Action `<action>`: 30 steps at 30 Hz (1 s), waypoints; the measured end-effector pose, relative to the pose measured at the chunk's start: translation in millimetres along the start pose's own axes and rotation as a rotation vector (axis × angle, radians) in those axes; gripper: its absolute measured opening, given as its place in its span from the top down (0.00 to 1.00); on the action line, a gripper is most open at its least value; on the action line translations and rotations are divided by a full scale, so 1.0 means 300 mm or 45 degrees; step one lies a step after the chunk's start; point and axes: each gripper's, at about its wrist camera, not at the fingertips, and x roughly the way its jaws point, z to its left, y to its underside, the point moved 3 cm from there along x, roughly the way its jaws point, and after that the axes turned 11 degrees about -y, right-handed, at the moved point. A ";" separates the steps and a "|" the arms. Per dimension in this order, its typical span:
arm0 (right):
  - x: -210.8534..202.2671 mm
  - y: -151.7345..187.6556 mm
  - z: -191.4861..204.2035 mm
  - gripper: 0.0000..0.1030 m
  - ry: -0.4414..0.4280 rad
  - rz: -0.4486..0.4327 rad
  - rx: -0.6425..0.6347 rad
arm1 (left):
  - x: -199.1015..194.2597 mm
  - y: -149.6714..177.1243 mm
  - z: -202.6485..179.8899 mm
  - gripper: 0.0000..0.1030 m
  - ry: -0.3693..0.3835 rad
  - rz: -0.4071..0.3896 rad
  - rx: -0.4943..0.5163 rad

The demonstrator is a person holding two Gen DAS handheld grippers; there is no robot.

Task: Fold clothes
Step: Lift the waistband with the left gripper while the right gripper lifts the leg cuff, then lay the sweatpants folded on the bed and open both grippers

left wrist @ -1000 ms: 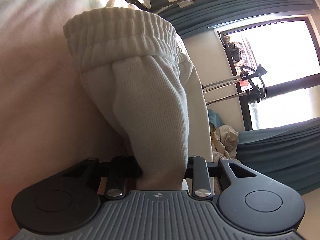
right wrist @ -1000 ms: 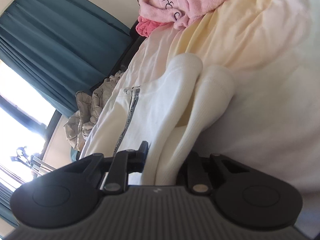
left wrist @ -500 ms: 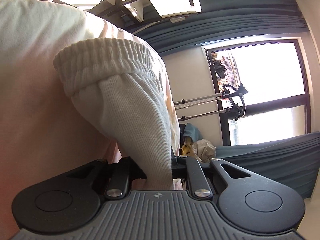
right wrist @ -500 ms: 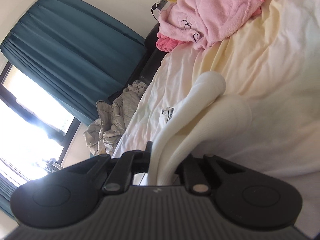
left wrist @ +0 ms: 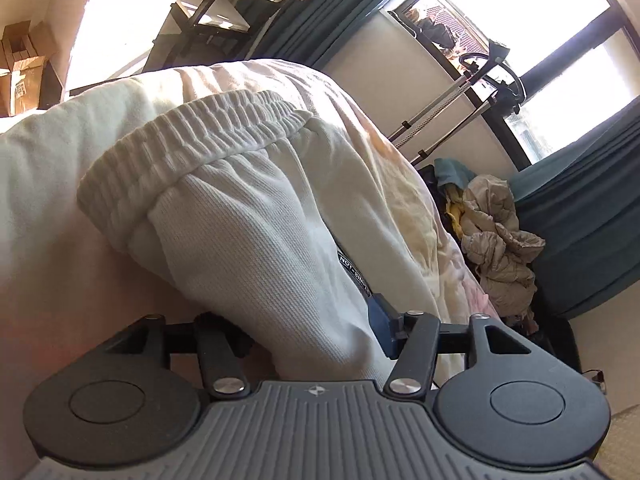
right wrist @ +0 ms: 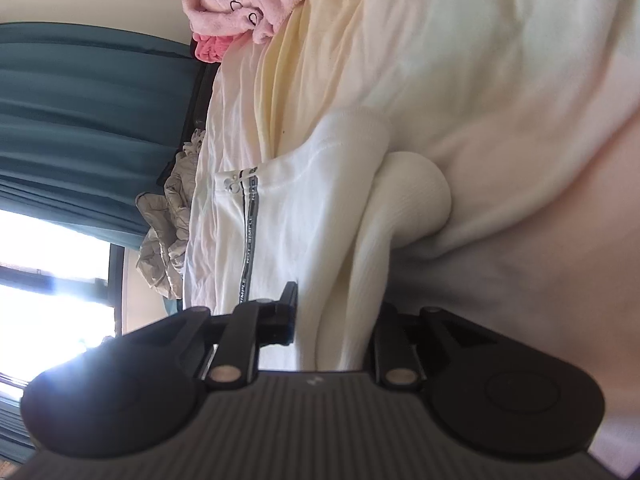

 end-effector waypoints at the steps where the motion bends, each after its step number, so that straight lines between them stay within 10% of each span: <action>1: 0.005 0.000 -0.002 0.76 -0.005 -0.008 -0.008 | -0.033 0.014 -0.028 0.17 -0.037 -0.046 0.069; 5: 0.028 -0.008 -0.009 0.69 -0.016 -0.017 -0.032 | -0.170 0.127 -0.158 0.10 -0.186 -0.215 0.347; 13: 0.063 -0.046 0.000 0.67 -0.071 -0.081 -0.138 | -0.196 0.400 -0.398 0.08 -0.109 -0.306 0.747; 30: 0.038 0.066 0.262 0.92 0.084 -0.301 -0.793 | 0.039 0.469 -0.408 0.08 -0.129 -0.062 0.812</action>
